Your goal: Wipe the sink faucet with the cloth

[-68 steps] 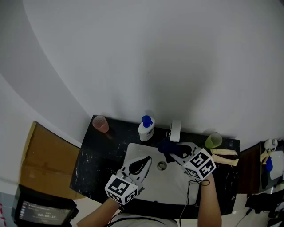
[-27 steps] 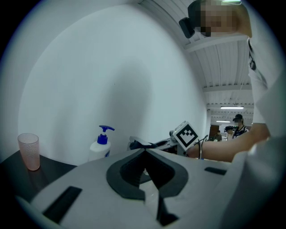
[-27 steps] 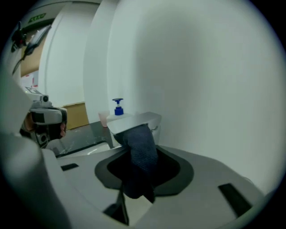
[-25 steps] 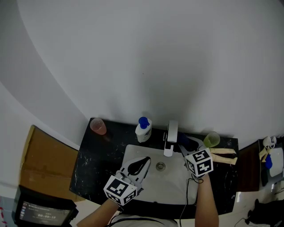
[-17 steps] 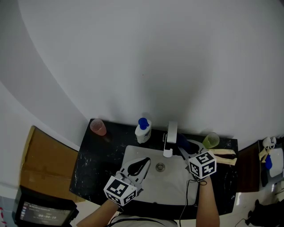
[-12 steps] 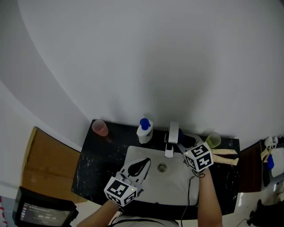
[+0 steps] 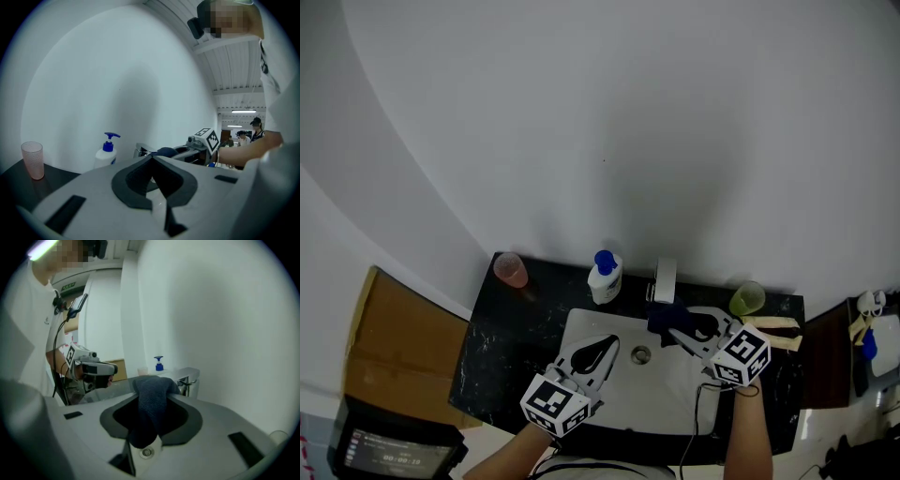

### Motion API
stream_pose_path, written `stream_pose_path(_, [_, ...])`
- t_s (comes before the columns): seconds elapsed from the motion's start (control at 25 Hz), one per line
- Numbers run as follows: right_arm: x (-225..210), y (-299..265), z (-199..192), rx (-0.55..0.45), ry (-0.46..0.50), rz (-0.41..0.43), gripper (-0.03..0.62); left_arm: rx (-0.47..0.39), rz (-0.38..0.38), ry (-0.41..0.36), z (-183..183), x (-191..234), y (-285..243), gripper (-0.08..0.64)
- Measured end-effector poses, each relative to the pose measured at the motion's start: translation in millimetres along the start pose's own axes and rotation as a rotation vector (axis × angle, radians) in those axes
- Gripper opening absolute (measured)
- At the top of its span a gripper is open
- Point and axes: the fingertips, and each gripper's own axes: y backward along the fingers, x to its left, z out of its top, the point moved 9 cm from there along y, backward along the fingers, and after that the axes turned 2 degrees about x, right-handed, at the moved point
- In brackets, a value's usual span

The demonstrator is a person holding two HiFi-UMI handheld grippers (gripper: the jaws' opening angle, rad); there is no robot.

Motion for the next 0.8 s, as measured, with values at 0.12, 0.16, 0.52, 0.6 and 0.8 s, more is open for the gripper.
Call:
stream_pose_path(0.12, [-18.9,-5.9,-6.2,0.089,-0.019,-0.091,0.129,0.008,0.009,0.002,-1.7,2.2,2.5,0.0])
stream_pose_path(0.16, [-26.0,-11.5,-6.3,0.115,-0.023,-0.122,0.129,0.01,0.013,0.002,-2.1,3.0,3.4,0.0])
stream_pose_path(0.52, [-28.2,-25.1,1.1,0.027,-0.036,-0.021,0.129,0.013,0.023,0.005,-2.1,5.1,4.2,0.0])
stream_pose_path(0.6, [-15.1,-16.9,-2.9,-0.014,-0.062,0.069,0.129,0.01,0.019,0.006,-1.8,3.4,3.1,0.0])
stream_pose_path(0.8, [-21.5,-11.4,-19.7,-0.074,-0.209,0.049,0.129,0.006,0.017,0.005,-1.4,4.0,3.2,0.0])
